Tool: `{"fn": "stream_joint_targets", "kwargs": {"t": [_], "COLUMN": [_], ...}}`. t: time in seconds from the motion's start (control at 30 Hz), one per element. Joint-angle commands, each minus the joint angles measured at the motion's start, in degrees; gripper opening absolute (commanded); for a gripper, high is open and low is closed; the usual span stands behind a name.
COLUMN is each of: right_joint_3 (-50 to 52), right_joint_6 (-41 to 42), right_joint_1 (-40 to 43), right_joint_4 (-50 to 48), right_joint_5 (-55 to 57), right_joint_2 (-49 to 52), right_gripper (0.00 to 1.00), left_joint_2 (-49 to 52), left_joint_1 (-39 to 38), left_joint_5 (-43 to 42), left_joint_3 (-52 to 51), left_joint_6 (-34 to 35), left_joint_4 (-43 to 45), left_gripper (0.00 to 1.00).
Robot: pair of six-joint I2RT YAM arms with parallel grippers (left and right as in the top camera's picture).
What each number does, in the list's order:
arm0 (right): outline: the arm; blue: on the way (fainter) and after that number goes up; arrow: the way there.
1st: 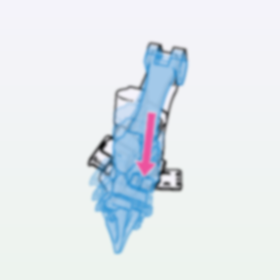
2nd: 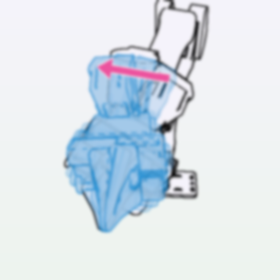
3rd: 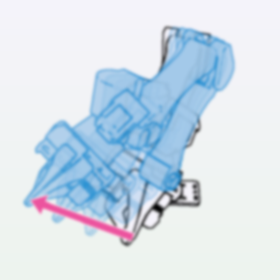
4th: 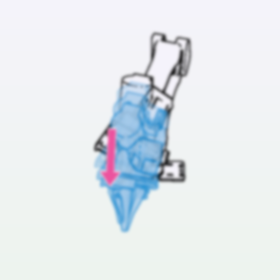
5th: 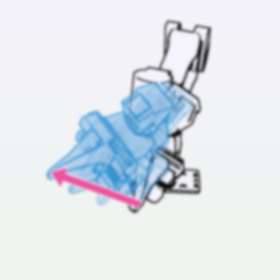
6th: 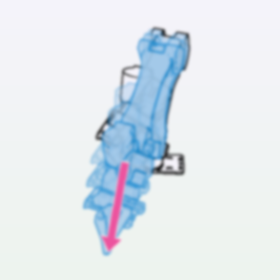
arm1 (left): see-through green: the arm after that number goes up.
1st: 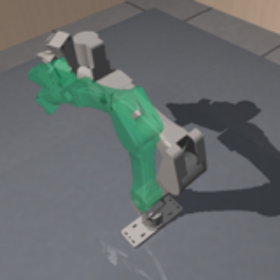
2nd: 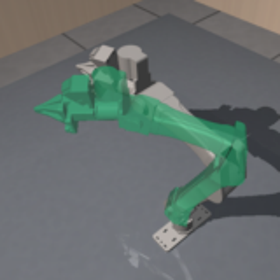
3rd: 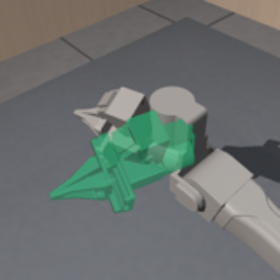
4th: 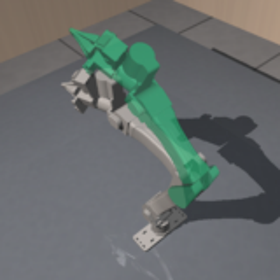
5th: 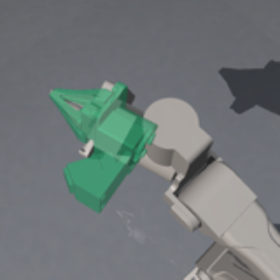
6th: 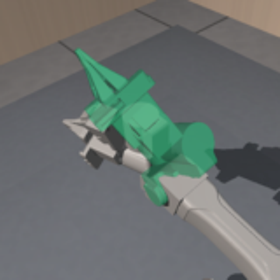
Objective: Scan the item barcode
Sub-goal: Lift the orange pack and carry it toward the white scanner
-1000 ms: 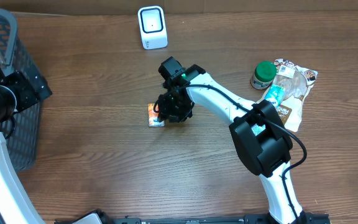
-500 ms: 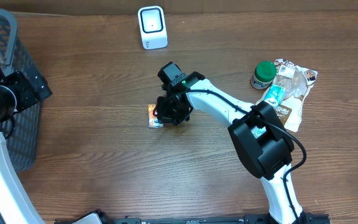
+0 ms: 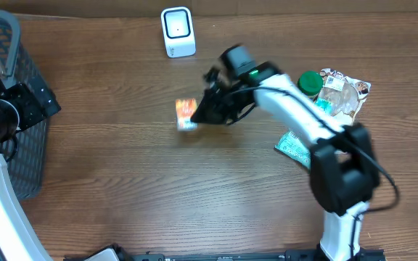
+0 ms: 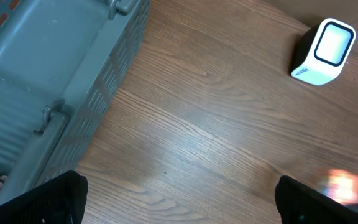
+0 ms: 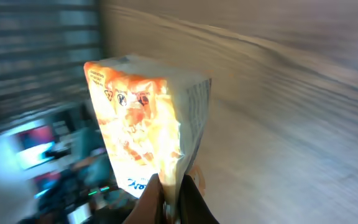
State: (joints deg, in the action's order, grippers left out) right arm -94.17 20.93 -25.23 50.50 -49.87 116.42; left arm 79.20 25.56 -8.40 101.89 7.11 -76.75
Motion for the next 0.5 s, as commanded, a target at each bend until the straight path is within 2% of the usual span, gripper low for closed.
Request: {"fn": "stream_joint_targets", "kwargs": {"t": [0.0, 0.3, 0.47], "right_joint_3": [-0.2, -0.2, -0.2], "right_joint_6": [-4.9, -14.0, -11.9], "right_joint_1": [3.2, 6.3, 6.4], "right_joint_4": [-0.4, -2.5, -5.6], "right_joint_5": [-17.8, -35.2, -40.0], "right_joint_2": [-3.0, -2.9, -2.9], "right_gripper": [0.04, 0.04, 0.04], "left_joint_2": [0.2, 0.2, 0.2], "left_joint_1": [0.2, 0.2, 0.2], "left_joint_5": [-0.5, -0.5, -0.5], "left_joint_3": [0.5, 0.5, 0.5], "left_joint_6": [0.2, 0.2, 0.2], "left_joint_4": [0.1, 0.1, 0.1], "left_gripper": [1.00, 1.00, 0.99]}}
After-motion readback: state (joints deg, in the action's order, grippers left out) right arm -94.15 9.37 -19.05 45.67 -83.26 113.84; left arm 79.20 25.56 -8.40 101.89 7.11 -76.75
